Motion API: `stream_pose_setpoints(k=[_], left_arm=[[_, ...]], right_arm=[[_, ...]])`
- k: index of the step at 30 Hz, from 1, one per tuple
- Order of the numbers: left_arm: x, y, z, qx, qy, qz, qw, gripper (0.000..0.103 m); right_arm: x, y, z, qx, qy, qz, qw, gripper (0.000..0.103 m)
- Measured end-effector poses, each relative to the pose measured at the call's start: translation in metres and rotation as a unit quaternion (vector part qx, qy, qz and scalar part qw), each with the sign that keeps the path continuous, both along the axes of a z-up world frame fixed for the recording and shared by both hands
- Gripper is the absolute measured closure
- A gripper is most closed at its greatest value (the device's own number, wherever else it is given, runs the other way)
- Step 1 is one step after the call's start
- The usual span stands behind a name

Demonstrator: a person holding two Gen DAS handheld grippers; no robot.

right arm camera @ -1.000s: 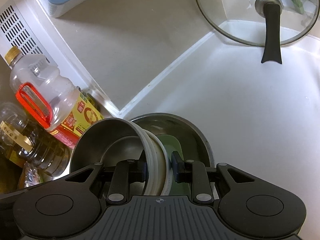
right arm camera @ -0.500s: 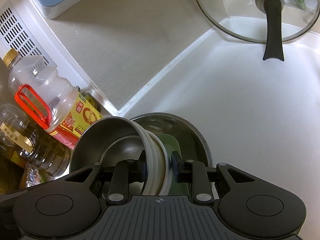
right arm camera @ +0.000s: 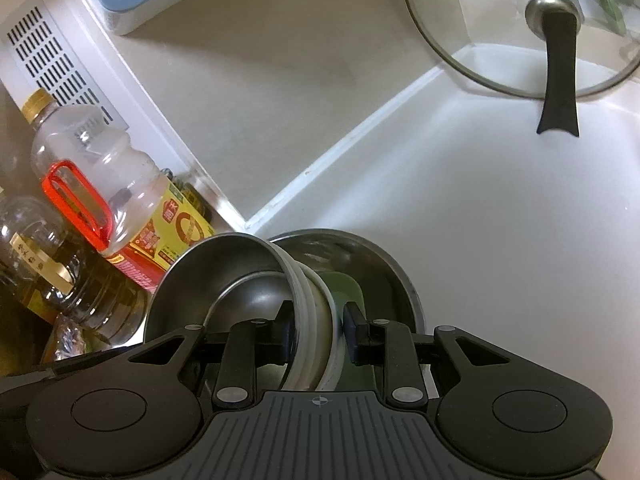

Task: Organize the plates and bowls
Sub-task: 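Lower the stack onto the green tray in the steel plate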

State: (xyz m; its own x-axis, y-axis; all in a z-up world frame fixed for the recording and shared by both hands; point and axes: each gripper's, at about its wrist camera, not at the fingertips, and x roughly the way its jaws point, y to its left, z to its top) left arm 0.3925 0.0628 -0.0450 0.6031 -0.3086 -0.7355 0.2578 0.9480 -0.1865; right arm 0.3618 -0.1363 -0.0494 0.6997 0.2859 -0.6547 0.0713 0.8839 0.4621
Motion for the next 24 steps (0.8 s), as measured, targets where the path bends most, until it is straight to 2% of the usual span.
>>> stream_pose_setpoints(k=[11,13,15,19,24], left_arm=[[-0.014,0.009,0.013,-0.020,-0.022,0.002,0.9996,0.075],[-0.015,0.008,0.015,-0.018,-0.026,0.001,0.9995,0.080],[-0.015,0.006,0.015,-0.019,-0.026,-0.002,0.9995,0.087],[-0.015,0.004,0.016,-0.018,-0.025,-0.001,0.9995,0.089],[-0.014,0.002,0.017,-0.015,-0.020,0.002,0.9997,0.089]], right_arm=[[-0.018,-0.010,0.013,0.007,-0.059,0.006,0.998,0.077],[-0.018,-0.011,0.012,0.011,-0.060,0.006,0.998,0.080],[-0.018,-0.013,0.011,0.024,-0.058,0.009,0.998,0.091],[-0.016,-0.012,0.012,0.030,-0.056,0.007,0.998,0.091],[-0.008,-0.017,0.014,0.050,-0.031,0.002,0.998,0.091]])
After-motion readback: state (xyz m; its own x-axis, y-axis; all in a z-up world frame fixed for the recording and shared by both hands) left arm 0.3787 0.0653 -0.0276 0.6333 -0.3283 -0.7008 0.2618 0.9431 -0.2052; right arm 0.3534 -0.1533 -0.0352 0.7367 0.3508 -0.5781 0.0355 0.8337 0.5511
